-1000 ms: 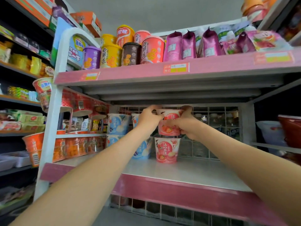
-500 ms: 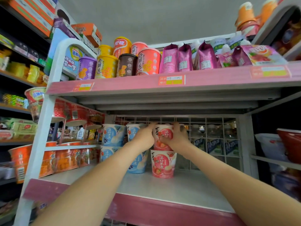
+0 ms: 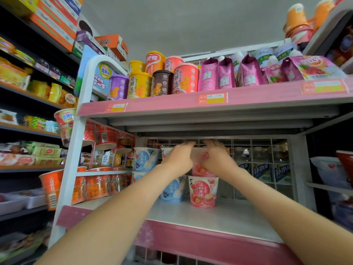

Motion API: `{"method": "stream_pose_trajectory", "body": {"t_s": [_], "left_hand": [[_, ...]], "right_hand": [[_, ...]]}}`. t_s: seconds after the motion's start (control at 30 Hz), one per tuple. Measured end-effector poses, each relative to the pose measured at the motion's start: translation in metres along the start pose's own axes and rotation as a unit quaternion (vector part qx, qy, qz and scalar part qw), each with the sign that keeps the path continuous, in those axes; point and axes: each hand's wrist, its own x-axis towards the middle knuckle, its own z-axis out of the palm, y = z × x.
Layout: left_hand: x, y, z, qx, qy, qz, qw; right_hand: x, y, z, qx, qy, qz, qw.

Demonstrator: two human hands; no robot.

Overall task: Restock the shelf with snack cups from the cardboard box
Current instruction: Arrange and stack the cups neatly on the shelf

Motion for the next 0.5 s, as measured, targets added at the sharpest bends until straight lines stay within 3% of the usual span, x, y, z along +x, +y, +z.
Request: {"method": "stream_pose_trajectory", "body": {"t_s": [0.23,0.33,0.4,0.5], "left_hand": [[-0.094,-0.022,-0.052,-0.068,0.103,0.009,0.992],[-0.155,-0.041,-0.078,-0.077,0.086,-0.036,0.993],[-0.202,-0.059,-0.093,-0.065,0.052,-0.077,0.994],[-0.285,-0.084,-0.109,-0.04,0.021,-0.146,0.988]], "right_hand": [[-0.052,-0.087,-0.011,0.125,0.036,-0.098,0.987],[-0.096,-0.136,0.005,0.184,0.051,-0.165,0.968],[-0.129,-0.167,0.025,0.256,0.031,-0.186,0.948],[-0.183,-0.206,0.072,0.336,-0.068,-0.174,0.923]]}}
